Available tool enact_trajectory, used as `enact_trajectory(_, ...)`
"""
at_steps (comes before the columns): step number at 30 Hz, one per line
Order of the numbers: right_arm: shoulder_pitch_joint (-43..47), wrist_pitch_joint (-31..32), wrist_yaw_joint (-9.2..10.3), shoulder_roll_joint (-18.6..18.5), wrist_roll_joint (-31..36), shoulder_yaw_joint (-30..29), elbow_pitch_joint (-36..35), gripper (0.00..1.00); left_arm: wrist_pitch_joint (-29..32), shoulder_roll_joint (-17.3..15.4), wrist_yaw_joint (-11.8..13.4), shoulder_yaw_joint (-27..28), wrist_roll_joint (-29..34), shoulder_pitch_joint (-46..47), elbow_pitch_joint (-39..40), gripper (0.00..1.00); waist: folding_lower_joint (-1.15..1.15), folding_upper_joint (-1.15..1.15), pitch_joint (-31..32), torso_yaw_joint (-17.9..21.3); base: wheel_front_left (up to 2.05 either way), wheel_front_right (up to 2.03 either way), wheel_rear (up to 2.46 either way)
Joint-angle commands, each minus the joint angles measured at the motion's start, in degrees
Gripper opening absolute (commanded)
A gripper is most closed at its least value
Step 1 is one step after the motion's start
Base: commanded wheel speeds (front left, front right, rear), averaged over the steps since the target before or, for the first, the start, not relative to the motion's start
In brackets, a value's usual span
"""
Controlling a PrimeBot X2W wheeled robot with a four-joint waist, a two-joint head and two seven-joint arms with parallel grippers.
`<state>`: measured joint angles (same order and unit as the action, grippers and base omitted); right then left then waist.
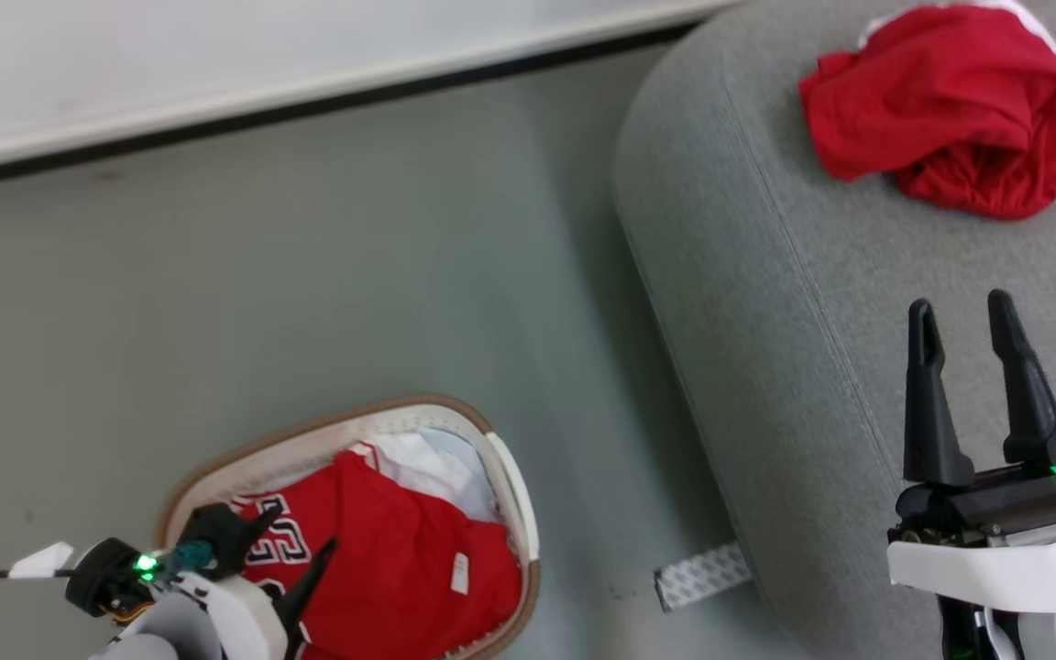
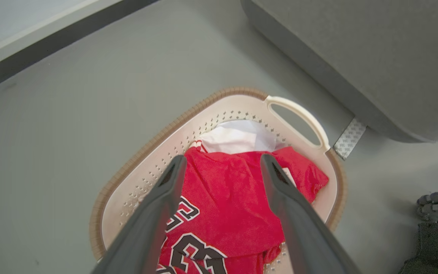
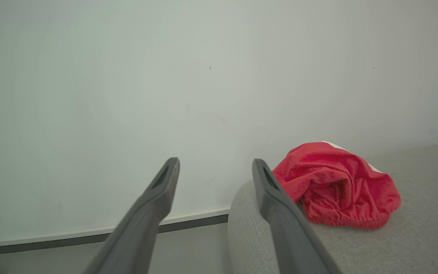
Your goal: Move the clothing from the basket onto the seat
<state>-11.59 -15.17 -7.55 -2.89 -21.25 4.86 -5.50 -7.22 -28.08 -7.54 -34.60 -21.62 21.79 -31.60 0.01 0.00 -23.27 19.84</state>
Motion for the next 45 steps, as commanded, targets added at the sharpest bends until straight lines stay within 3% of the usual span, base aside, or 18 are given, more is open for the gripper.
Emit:
enact_trajectory(1, -0.9, 0.0, 0.13, 0.0, -0.6, -0.1, -0.5, 1.00, 0.5, -1.3, 0.1, -1.5, 0.2, 1.0, -0.8, 1.00, -0.01, 0.00, -3.9, 3.5, 0.00, 0.00, 0.00)
enact_trajectory(10, -3.3, 0.0, 0.13, 0.0, -4.9, 1.5, -3.5, 1.00, 5.7, -6.3, 0.1, -17.4, -1.4, 7.7, -8.4, 1.00, -0.01, 0.00, -11.9, 7.0, 0.00, 0.00, 0.00)
enact_trajectory(20, -7.9, 0.0, 0.13, 0.0, -8.4, 2.4, -6.9, 1.00, 7.1, -10.0, 0.1, -32.2, 1.9, 16.4, -16.1, 1.00, -0.01, 0.00, -20.2, 8.9, 0.00, 0.00, 0.00)
enact_trajectory(25, -9.4, 0.0, 0.13, 0.0, -8.9, 2.5, -8.4, 1.00, 7.2, -10.5, 0.1, -37.1, 5.8, 20.4, -19.4, 1.00, -0.01, 0.00, -23.3, 9.4, 0.00, 0.00, 0.00)
enact_trajectory(31, -9.1, 0.0, 0.13, 0.0, -9.1, 3.1, -8.3, 1.00, 7.5, -9.4, 0.1, -38.5, 6.2, 22.3, -22.2, 1.00, -0.01, 0.00, -24.7, 9.5, 0.00, 0.00, 0.00)
enact_trajectory(32, -8.9, 0.0, 0.13, 0.0, -9.1, 3.1, -8.3, 1.00, 7.3, -9.1, 0.1, -38.6, 5.7, 22.5, -22.6, 0.93, -0.01, 0.00, -24.8, 9.5, 0.00, 0.00, 0.00)
enact_trajectory(34, -8.8, 0.0, 0.13, 0.0, -9.1, 3.1, -8.3, 1.00, 6.9, -8.8, 0.1, -38.7, 4.8, 22.7, -23.3, 0.00, -0.01, 0.00, -24.9, 9.4, 0.00, 0.00, 0.00)
enact_trajectory(45, -9.6, 0.0, 0.13, 0.0, -7.4, 3.0, -6.4, 1.00, 4.1, -6.2, 0.1, -38.8, 2.9, 21.8, -24.9, 0.00, -0.01, 0.00, -21.1, 8.8, 0.00, 0.00, 0.00)
